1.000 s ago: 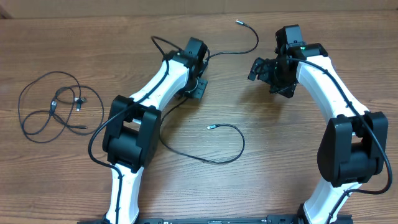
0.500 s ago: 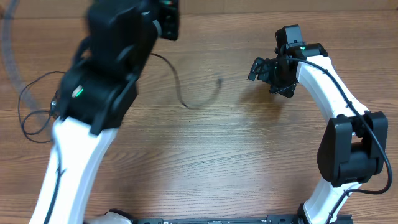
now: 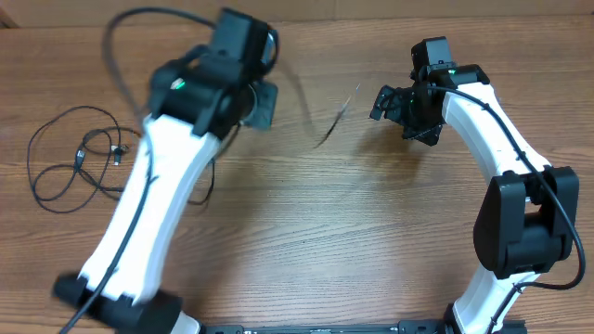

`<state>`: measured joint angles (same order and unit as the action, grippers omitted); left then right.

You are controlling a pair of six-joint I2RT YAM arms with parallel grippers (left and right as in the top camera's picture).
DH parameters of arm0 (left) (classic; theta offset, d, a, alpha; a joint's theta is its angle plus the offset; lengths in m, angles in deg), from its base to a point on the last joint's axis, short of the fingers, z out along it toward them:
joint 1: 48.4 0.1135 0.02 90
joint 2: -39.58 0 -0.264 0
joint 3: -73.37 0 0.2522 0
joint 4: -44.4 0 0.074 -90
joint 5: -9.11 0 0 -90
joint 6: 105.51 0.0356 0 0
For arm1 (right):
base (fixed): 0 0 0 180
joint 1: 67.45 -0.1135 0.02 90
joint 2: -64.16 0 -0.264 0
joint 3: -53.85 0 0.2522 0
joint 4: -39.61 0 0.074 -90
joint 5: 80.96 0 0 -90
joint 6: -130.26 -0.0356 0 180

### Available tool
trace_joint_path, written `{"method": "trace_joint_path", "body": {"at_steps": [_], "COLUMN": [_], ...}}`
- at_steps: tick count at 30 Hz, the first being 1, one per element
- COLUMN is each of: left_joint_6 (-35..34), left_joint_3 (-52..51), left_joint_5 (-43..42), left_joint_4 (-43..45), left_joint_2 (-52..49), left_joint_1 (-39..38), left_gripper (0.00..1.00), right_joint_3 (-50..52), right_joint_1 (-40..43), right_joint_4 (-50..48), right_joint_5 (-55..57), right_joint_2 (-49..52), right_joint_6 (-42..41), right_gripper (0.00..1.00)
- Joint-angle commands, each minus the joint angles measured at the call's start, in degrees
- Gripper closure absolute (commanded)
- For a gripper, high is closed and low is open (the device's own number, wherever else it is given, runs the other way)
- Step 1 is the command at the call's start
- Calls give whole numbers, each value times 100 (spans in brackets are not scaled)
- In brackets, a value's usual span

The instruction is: Untangle cables

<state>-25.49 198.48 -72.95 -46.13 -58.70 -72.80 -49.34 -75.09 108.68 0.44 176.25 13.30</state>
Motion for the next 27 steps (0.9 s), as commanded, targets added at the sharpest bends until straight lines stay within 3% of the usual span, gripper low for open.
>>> {"method": "trace_joint_path", "body": {"at_steps": [1, 6, 11, 14, 16, 18, 20, 21, 22, 27], "left_joint_6": [-402, -398, -372, -284, -286, -293, -402, -470, -490, -743], "left_joint_3": [13, 13, 13, 13, 13, 11, -33, -70, -184, -968], "left_joint_5": [-529, -914, -1056, -1054, -1040, -914, -726, -693, -693, -999], "left_joint_4": [-555, -1202, -1661, -1707, -1707, -1773, -1832, -1838, -1812, -1394], "left_joint_2": [-811, -1635, -2190, -2380, -2391, -2396, -2396, -2396, -2396, -2396], "left_joint_1": [-39, -39, -39, -37, -37, -37, -37, -37, -37, -42], "left_gripper": [96, 95, 76, 75, 53, 46, 45, 34, 0, 0], "right_joint_3": [11, 11, 11, 11, 13, 11, 11, 13, 11, 13], "right_joint_1": [-11, -11, -11, -11, -11, -11, -11, -11, -11, -11], "right_joint_4": [-20, -20, -20, -20, -20, -20, -20, -20, -20, -20], "right_joint_5": [15, 15, 15, 15, 15, 15, 15, 15, 15, 15], "right_joint_2": [-20, -20, -20, -20, -20, -20, -20, -20, -20, -20], "right_joint_6": [0, 0, 0, 0, 0, 0, 0, 0, 0, 0], "right_gripper": [0, 0, 0, 0, 0, 0, 0, 0, 0, 0]}}
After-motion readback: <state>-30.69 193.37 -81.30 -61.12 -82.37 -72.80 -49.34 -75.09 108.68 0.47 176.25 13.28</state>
